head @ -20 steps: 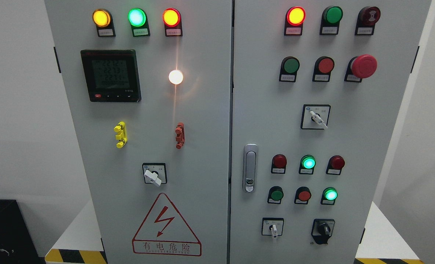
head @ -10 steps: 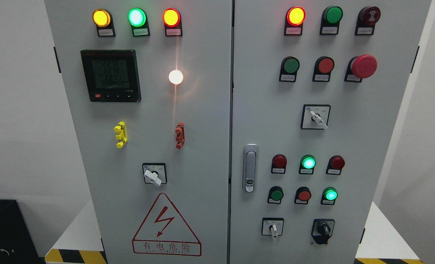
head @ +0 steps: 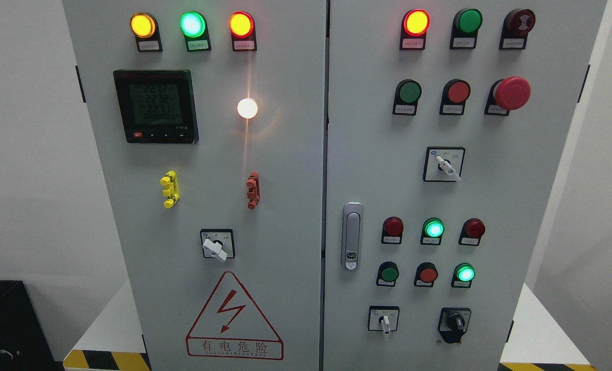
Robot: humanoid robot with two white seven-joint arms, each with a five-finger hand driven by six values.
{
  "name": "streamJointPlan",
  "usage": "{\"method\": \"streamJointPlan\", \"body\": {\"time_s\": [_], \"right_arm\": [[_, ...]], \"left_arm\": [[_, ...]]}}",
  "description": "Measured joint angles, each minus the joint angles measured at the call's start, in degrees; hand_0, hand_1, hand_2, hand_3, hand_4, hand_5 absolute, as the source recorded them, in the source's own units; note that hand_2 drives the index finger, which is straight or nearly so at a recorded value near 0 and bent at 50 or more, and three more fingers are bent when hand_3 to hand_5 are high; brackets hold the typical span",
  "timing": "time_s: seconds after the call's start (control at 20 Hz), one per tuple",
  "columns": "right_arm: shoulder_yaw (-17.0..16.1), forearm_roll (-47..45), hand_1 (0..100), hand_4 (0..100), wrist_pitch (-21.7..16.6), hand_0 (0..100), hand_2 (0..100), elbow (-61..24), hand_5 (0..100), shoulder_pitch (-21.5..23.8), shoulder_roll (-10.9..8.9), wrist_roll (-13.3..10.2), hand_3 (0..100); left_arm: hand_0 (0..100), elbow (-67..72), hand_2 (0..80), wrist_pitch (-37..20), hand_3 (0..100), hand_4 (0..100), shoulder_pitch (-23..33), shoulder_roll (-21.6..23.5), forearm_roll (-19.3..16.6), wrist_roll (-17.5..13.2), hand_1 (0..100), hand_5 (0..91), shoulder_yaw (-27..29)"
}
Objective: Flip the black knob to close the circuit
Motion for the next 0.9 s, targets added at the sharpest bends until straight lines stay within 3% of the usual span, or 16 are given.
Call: {"method": "streamJointPlan", "body": {"time_s": [0.35, 0.6, 0.9], "right_arm": [[0.1, 13.0, 9, 39, 0.0, 0, 31, -5.5, 24, -0.5, -0.27, -3.3, 42], [0.2, 19.4, 9, 50, -0.2, 0, 42, -10.3, 37, -0.7, -0.40, -3.7, 59], [0.1, 23.3, 10, 62, -0.5, 0, 50, -17.6, 52, -1.1, -0.47, -3.8, 70]], "left_arm": [[12, 0.0, 0.0, 0.0, 0, 0, 0.0, 0.0, 0.0, 0.0, 56, 0.0, 0.0], [12, 0.0, 0.0, 0.0, 0, 0, 0.0, 0.0, 0.0, 0.0, 56, 0.0, 0.0], [12, 0.0, 0.0, 0.0, 0, 0, 0.0, 0.0, 0.0, 0.0, 56, 0.0, 0.0]]}}
